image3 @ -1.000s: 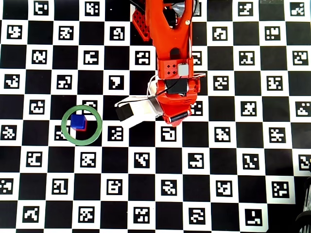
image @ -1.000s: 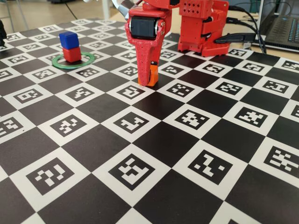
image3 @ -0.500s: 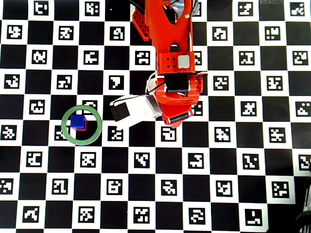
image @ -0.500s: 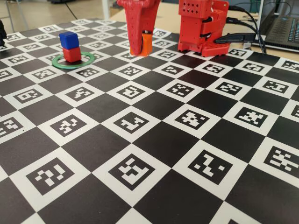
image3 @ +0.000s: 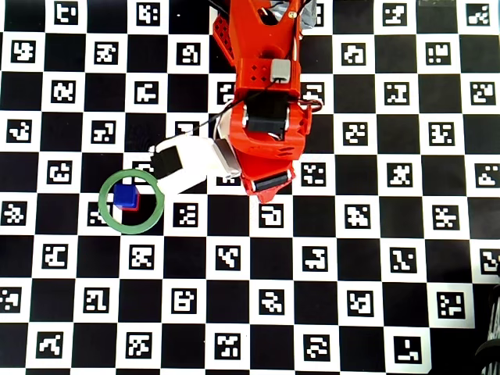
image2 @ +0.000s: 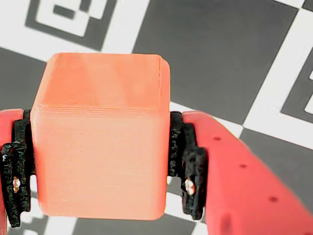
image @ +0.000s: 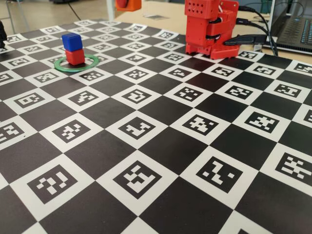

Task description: Grab the red cube then put it in the green circle then put the blue cube on top and finally the orange cube on top

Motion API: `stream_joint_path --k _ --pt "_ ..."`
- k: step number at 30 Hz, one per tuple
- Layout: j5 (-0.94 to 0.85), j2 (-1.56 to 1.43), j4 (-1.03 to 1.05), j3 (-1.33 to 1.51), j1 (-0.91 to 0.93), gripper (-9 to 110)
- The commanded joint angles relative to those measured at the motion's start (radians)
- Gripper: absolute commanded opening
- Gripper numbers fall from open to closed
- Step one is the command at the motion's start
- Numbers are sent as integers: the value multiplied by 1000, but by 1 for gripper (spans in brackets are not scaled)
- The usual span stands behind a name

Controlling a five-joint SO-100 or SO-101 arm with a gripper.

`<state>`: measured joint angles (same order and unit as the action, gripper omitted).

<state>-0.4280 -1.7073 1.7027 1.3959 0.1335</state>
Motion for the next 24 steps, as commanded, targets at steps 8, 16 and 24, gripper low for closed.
stream_joint_path --k 8,16,24 --pt "-51 104 55 -239 189 11" --pt "-132 262 64 -393 391 11" --pt "-183 446 114 -607 522 11"
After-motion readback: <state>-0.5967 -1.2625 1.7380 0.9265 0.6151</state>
